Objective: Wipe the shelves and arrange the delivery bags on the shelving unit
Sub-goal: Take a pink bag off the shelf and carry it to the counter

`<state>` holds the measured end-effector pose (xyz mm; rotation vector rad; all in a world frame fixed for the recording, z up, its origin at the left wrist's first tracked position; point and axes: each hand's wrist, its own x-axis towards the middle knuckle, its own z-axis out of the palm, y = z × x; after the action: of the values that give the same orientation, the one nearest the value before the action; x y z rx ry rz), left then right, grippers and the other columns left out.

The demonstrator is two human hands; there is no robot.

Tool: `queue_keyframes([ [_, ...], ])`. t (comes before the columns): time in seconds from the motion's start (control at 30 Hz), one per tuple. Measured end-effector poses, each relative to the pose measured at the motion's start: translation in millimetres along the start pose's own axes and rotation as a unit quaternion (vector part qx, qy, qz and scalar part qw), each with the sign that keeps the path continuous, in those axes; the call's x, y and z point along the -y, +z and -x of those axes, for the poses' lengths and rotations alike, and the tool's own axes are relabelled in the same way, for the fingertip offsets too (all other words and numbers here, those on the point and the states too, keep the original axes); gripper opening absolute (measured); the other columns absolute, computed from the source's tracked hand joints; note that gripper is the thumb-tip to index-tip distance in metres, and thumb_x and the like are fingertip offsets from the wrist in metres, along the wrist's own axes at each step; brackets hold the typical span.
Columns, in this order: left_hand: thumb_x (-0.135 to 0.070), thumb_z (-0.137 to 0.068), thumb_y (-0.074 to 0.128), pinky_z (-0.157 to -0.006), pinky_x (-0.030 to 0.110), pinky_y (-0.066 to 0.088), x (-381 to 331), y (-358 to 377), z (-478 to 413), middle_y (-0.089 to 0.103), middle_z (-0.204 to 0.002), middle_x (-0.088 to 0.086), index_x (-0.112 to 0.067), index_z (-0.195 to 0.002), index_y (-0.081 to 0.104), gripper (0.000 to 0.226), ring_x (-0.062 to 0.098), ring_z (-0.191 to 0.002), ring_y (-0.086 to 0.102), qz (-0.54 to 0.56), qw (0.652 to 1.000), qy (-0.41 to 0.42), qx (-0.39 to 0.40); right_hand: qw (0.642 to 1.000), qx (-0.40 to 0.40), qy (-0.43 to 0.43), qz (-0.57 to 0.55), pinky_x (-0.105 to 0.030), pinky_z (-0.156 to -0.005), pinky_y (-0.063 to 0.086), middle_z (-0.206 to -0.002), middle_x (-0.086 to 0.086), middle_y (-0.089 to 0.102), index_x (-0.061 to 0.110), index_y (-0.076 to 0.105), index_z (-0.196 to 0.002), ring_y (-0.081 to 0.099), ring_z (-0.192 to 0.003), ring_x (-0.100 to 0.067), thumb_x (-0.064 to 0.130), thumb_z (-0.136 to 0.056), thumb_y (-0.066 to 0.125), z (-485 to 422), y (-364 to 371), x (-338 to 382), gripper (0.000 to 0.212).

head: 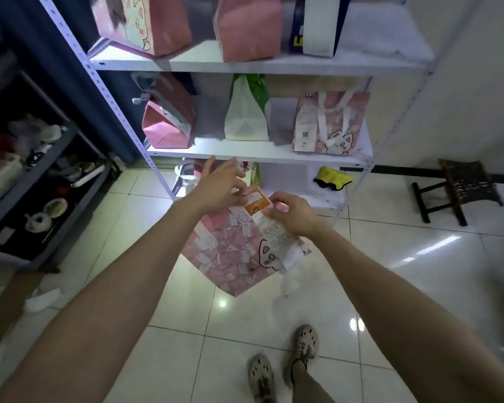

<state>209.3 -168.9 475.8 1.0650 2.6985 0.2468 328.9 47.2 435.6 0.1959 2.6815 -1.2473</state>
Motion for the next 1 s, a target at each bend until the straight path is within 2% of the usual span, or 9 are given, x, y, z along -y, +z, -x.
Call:
queue_keyframes([
  [0.03, -0.046, -0.096, 0.076, -0.129, 0.059, -0.009, -3.6, -2.7, 3.3, 0.056, -0.156, -0.007, -0.031, -0.091, 0.075, 0.016, 0.019, -0.166, 0.015, 0.010, 1.000, -0.005, -0.011, 1.000, -0.014, -0.007, -0.026, -0.030, -0.068, 0.046, -0.096, 0.001, 0.072, 0.041, 0.065, -0.094, 0.065, -0.088, -0.021, 0.042, -0.097, 0.071, 1.4, -1.4, 3.4, 0.007],
  [0.1, -0.044, -0.097, 0.076, -0.130, 0.057, -0.005, -8.1, -3.5, 10.5, 0.052, -0.161, -0.004, -0.028, -0.101, 0.079, 0.018, 0.021, -0.165, 0.017, 0.040, 0.997, -0.027, -0.061, 0.998, -0.041, -0.017, -0.041, -0.031, -0.064, 0.043, -0.083, -0.008, 0.068, 0.038, 0.059, -0.078, 0.061, -0.076, -0.022, 0.035, -0.099, 0.069, 3.1, -2.3, 10.2, 0.023],
  [0.27, -0.040, -0.096, 0.076, -0.128, 0.055, 0.022, 7.3, 6.9, 53.8, 0.052, -0.157, 0.004, -0.024, -0.150, 0.053, 0.060, 0.029, -0.152, 0.041, 0.136, 0.938, -0.133, -0.291, 0.984, -0.120, 0.030, -0.126, -0.026, -0.053, 0.038, -0.066, 0.010, 0.055, 0.026, 0.056, -0.078, 0.048, -0.057, -0.008, 0.030, -0.102, 0.065, 1.3, -21.0, 19.2, 0.026],
  [0.33, -0.049, -0.095, 0.078, -0.123, 0.045, 0.035, 16.2, 12.4, 76.1, 0.053, -0.156, 0.001, -0.025, -0.156, 0.045, 0.073, 0.022, -0.144, 0.047, 0.233, 0.896, -0.195, -0.322, 0.974, -0.155, 0.051, -0.159, -0.027, -0.054, 0.037, -0.066, 0.007, 0.054, 0.017, 0.059, -0.085, 0.047, -0.054, -0.006, 0.032, -0.102, 0.065, -4.0, -32.1, 17.4, 0.023],
  [0.5, -0.066, -0.091, 0.074, -0.107, 0.038, 0.050, 12.3, 31.9, 112.3, 0.053, -0.157, -0.007, -0.034, -0.163, 0.032, 0.089, 0.014, -0.136, 0.058, 0.481, 0.805, -0.269, -0.221, 0.938, -0.248, 0.099, -0.221, -0.034, -0.064, 0.040, -0.081, -0.015, 0.065, 0.005, 0.059, -0.094, 0.052, -0.068, -0.020, 0.032, -0.099, 0.064, -16.3, -51.2, 20.9, 0.028],
  [0.67, -0.046, -0.097, 0.078, -0.095, 0.050, 0.065, 5.4, 35.3, 119.6, 0.069, -0.136, 0.001, -0.023, -0.143, 0.056, 0.055, 0.025, -0.118, 0.075, 0.597, 0.745, -0.226, -0.192, 0.925, -0.272, 0.116, -0.237, -0.041, -0.067, 0.048, -0.084, -0.004, 0.069, 0.017, 0.060, -0.087, 0.061, -0.077, -0.028, 0.042, -0.092, 0.060, -22.2, -65.8, 24.2, 0.025],
  [0.8, -0.052, -0.098, 0.073, -0.099, 0.048, 0.063, -11.1, 30.2, 120.0, 0.069, -0.140, 0.008, -0.016, -0.150, 0.051, 0.066, 0.022, -0.117, 0.076, 0.648, 0.708, -0.237, -0.150, 0.911, -0.277, 0.127, -0.279, -0.052, -0.068, 0.056, -0.087, -0.004, 0.074, 0.029, 0.062, -0.078, 0.070, -0.082, -0.033, 0.045, -0.087, 0.063, -26.4, -75.6, 19.0, 0.018],
  [0.9, -0.067, -0.100, 0.058, -0.105, 0.053, 0.058, -28.3, 31.6, 122.0, 0.072, -0.141, 0.010, -0.012, -0.147, 0.058, 0.072, 0.028, -0.124, 0.073, 0.676, 0.714, -0.179, 0.016, 0.897, -0.299, 0.136, -0.296, -0.060, -0.078, 0.062, -0.093, -0.007, 0.077, 0.025, 0.066, -0.086, 0.074, -0.093, -0.035, 0.040, -0.088, 0.065, -26.4, -86.2, 15.6, 0.015],
  [1.0, -0.048, -0.105, 0.067, -0.110, 0.053, 0.055, -50.8, 33.2, 120.3, 0.074, -0.137, 0.005, -0.020, -0.152, 0.056, 0.056, 0.028, -0.125, 0.072, 0.637, 0.755, -0.121, 0.100, 0.892, -0.322, 0.145, -0.284, -0.055, -0.080, 0.063, -0.096, -0.003, 0.076, 0.026, 0.065, -0.088, 0.074, -0.093, -0.030, 0.032, -0.093, 0.063, -21.9, -100.2, 13.0, 0.008],
])
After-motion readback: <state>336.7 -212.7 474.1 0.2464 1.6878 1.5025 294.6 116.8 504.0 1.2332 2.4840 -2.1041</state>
